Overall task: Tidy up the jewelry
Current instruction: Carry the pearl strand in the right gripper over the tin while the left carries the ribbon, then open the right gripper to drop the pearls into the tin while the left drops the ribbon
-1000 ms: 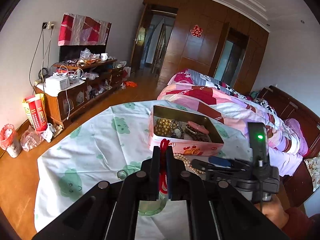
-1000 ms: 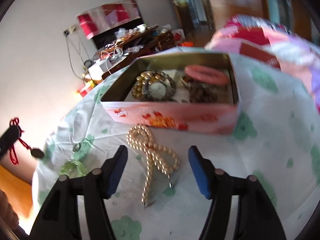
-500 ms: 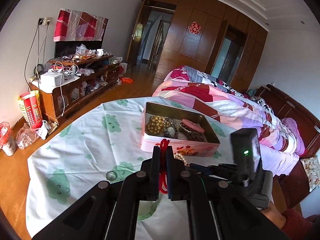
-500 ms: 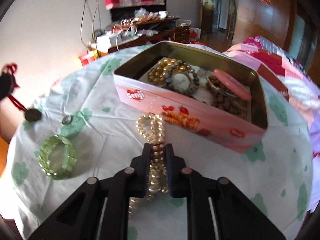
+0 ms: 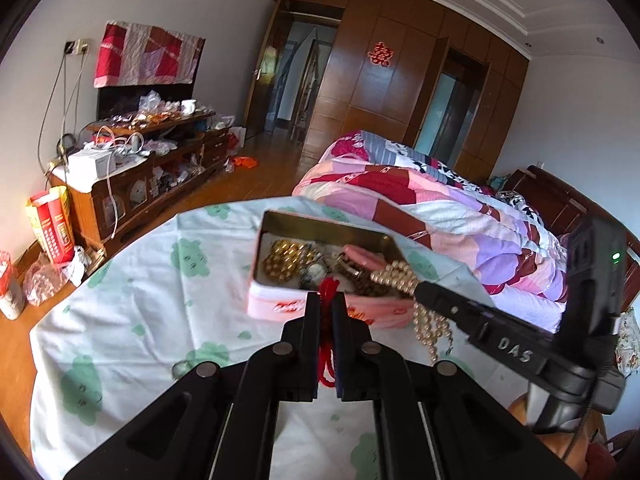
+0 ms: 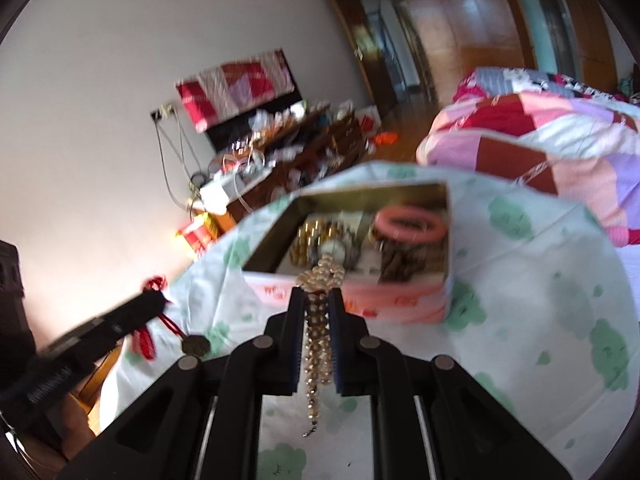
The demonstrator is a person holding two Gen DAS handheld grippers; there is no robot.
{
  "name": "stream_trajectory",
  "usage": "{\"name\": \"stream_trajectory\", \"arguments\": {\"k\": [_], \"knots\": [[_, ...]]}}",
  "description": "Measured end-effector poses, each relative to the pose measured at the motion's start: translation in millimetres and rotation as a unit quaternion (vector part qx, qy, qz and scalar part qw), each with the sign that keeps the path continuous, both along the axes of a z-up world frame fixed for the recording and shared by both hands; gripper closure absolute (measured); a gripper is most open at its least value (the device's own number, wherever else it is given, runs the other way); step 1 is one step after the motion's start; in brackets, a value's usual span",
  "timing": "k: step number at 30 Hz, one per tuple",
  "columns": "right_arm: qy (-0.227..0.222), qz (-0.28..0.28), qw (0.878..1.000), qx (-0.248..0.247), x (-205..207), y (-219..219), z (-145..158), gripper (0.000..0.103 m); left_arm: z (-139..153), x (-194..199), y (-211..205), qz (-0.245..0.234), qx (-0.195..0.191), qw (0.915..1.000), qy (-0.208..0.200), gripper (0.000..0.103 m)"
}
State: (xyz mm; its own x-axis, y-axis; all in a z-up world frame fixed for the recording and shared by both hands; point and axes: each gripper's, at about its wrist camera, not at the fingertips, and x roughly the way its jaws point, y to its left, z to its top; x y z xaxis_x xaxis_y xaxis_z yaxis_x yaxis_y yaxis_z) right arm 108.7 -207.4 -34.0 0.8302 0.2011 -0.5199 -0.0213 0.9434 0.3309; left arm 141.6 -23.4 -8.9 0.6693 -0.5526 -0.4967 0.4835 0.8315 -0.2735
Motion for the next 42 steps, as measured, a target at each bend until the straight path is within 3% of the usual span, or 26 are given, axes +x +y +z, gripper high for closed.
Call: {"name": "stream_trajectory", "arguments": {"k": [10, 14, 21, 28, 39, 42], "knots": [[-0.06, -0.037, 0.997, -0.01, 12, -14, 30, 0.089, 5, 37, -42, 0.0, 0.041, 0.9991, -0.009, 0.099], [-0.062, -0.044, 0.997, -0.007, 24, -23, 32, 0.089, 7, 54, -57, 0.001, 0.048, 0.9988, -0.013, 0.099], [-0.071, -0.077, 0.994, -0.042, 58, -32, 26, 0.089, -1, 96, -80, 0.025, 0.073, 0.9969, -0.01, 0.099], [-0.043, -0.094, 0.994, -0.042, 92, -40, -2, 0.089, -31, 129, -95, 0.055, 0.108, 0.9924, 0.02, 0.099], [0.007, -0.084, 0.996, -0.016, 106, -46, -33, 0.089, -58, 141, -112, 0.06, 0.16, 0.9845, 0.041, 0.098], [0.004, -0.081, 0.997, -0.005, 103, -47, -34, 0.079, -57, 143, -114, 0.063, 0.171, 0.9823, 0.042, 0.093]]}}
